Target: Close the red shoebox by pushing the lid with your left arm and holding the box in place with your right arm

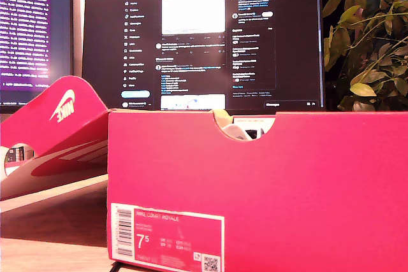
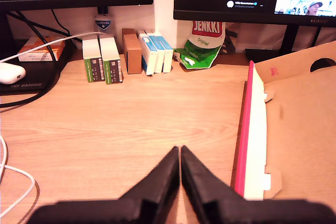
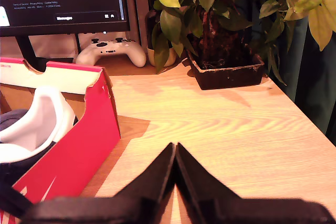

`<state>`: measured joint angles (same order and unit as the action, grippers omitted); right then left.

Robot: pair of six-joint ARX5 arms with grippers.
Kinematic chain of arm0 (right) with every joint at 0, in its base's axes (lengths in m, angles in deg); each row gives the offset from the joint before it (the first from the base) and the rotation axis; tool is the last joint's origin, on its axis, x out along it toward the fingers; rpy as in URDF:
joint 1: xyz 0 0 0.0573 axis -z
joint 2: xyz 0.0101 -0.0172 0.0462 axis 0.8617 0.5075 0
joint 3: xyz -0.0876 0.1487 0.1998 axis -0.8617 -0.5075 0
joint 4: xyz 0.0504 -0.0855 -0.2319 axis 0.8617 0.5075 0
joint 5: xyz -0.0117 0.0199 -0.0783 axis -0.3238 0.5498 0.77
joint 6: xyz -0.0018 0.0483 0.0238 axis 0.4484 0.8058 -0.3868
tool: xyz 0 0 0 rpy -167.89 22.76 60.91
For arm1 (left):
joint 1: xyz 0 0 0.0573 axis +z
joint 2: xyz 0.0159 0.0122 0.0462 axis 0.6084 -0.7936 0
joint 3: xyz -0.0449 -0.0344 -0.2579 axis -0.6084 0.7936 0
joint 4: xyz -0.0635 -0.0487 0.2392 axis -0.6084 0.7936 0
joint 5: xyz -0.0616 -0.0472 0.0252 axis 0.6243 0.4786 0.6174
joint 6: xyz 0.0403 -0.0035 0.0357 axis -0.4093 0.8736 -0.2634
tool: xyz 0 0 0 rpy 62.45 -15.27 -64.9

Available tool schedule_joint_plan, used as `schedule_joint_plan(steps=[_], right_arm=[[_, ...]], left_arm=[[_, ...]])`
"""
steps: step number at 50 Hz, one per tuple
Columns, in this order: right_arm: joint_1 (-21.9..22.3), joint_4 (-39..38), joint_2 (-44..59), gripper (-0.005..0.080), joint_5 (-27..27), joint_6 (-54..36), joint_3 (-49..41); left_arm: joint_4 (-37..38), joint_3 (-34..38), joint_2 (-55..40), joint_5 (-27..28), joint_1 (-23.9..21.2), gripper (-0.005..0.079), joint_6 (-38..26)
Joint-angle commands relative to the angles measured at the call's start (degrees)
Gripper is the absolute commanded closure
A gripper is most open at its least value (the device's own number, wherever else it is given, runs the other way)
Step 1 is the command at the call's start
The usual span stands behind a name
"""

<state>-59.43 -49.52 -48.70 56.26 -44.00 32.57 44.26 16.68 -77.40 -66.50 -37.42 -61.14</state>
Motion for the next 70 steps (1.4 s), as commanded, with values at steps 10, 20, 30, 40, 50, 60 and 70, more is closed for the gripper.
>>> schedule_joint_plan(steps=[10,20,30,40,50,60,70], right_arm=[[0.17,-0.57,-0.37,0.0764,0.0,0.2,-0.85],[0.17,-0.59,-0.37,0.0764,0.0,0.2,-0.83],[0.07,-0.59,-0.37,0.0764,-0.35,0.96,-0.83],[0.07,-0.55,-0.37,0.0764,-2.14,7.78,-0.83],[-0.07,0.79,-0.37,0.0764,-12.98,17.22,0.63],[-0.04,2.1,-0.37,0.0764,-14.56,16.52,1.16],[-0.04,4.33,-0.37,0.0764,-14.56,16.52,1.16]], left_arm=[[0.72,1.88,0.46,-0.13,0.2,0.0761,-0.26],[0.72,1.88,0.46,-0.13,0.2,0.0761,-0.24],[0.68,1.88,0.46,-0.11,0.2,0.0761,-0.22],[-2.19,1.86,0.46,0.55,0.2,0.0761,4.94],[-8.76,-0.96,0.46,5.57,0.15,0.0761,13.49],[-8.79,-4.87,0.46,6.36,0.15,0.0761,14.4],[-7.41,-5.11,0.46,8.09,0.15,0.0761,14.82]])
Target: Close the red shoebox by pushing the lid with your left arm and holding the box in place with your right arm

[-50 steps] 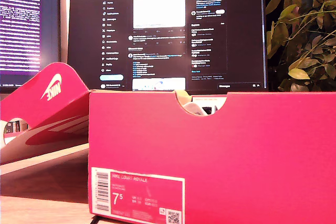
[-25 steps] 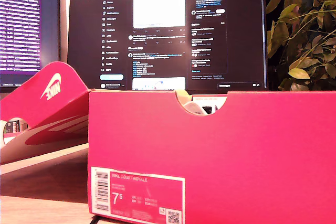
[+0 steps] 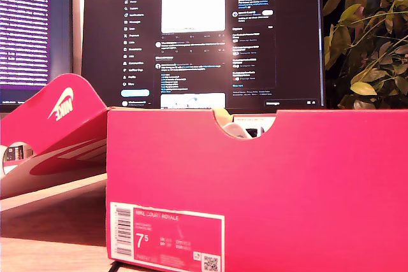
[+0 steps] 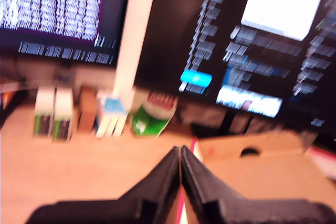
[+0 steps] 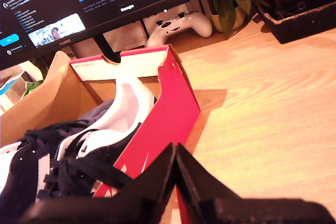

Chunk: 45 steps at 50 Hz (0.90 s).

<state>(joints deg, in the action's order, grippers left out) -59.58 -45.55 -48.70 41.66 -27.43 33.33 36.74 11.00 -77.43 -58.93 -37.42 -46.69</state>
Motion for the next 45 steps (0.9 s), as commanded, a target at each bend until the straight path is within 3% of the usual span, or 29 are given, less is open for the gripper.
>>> schedule_joint_plan(steps=[1,25,33,45], right_arm=[[0.11,0.35,-0.37,0.0764,0.04,-0.04,0.39],[0.11,0.35,-0.37,0.0764,0.04,-0.02,0.39],[0.11,-2.99,-0.37,0.0764,1.09,0.35,0.46],[0.09,-13.07,-0.37,0.0764,-1.44,13.79,0.61]], left_arm=[[0.22,0.57,0.48,1.01,0.15,0.0761,0.52],[0.28,0.52,0.48,4.79,0.15,0.0761,0.59],[0.22,0.48,0.48,5.49,0.15,0.0761,0.83],[0.28,-0.63,-1.53,6.82,0.15,0.0761,5.05]])
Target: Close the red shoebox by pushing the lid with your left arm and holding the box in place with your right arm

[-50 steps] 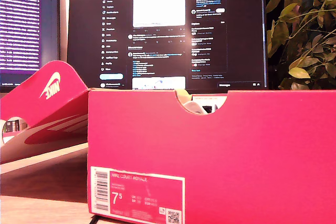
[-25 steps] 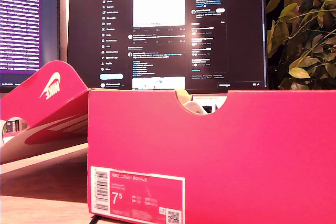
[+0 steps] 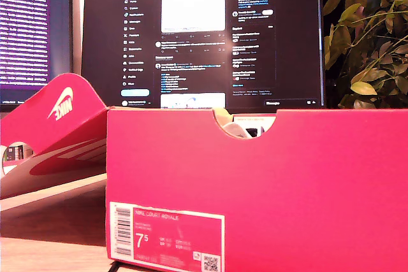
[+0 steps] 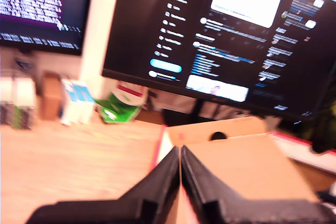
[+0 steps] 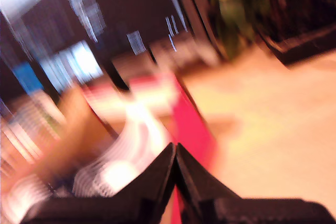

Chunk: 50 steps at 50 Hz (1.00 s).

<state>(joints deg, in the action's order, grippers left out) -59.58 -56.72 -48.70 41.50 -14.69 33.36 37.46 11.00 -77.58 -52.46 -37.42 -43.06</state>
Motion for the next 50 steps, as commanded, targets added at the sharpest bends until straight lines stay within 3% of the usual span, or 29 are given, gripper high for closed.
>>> schedule_joint_plan(steps=[1,17,27,37,50], right_arm=[[0.09,-2.82,-0.37,0.0764,-2.43,1.49,0.63],[0.11,0.5,4.09,0.0764,-11.32,5.38,5.18],[0.11,2.4,12.61,0.0764,-15.04,4.76,7.63],[0.13,2.4,23.02,0.0764,-19.43,3.39,8.22],[0.22,1.92,34.53,0.0764,-20.55,-0.92,8.81]], left_arm=[[-0.39,-0.81,-1.97,0.66,0.15,0.0761,1.53],[0.72,-9.01,-21.31,6.08,0.2,0.0761,2.47],[2.38,-17.44,-37.0,11.56,0.61,0.0761,-1.57],[5.16,-23.87,-51.06,20.79,4.81,0.0761,-5.73],[5.35,-27.82,-65.13,30.42,11.5,0.0761,-8.46]])
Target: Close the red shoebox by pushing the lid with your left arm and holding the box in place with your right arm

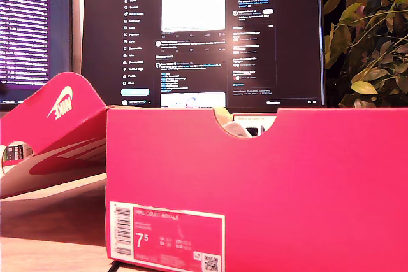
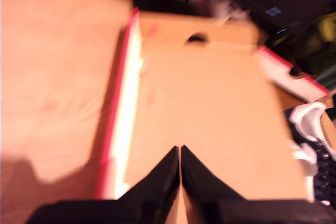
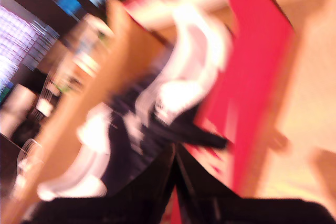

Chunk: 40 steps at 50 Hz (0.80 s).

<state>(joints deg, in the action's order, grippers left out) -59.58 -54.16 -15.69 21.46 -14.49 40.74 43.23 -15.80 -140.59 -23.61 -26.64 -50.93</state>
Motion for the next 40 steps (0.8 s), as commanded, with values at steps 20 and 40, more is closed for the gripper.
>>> schedule_joint_plan(steps=[20,40], right_arm=[[0.2,-8.5,16.61,0.0764,-5.29,-4.0,1.7],[0.09,-15.28,24.98,0.0764,-7.45,-4.04,2.93]], left_arm=[[3.93,-8.48,-21.0,7.56,1.4,0.0761,-6.54],[13.51,-14.95,-32.11,1.92,0.85,0.0761,-14.14]])
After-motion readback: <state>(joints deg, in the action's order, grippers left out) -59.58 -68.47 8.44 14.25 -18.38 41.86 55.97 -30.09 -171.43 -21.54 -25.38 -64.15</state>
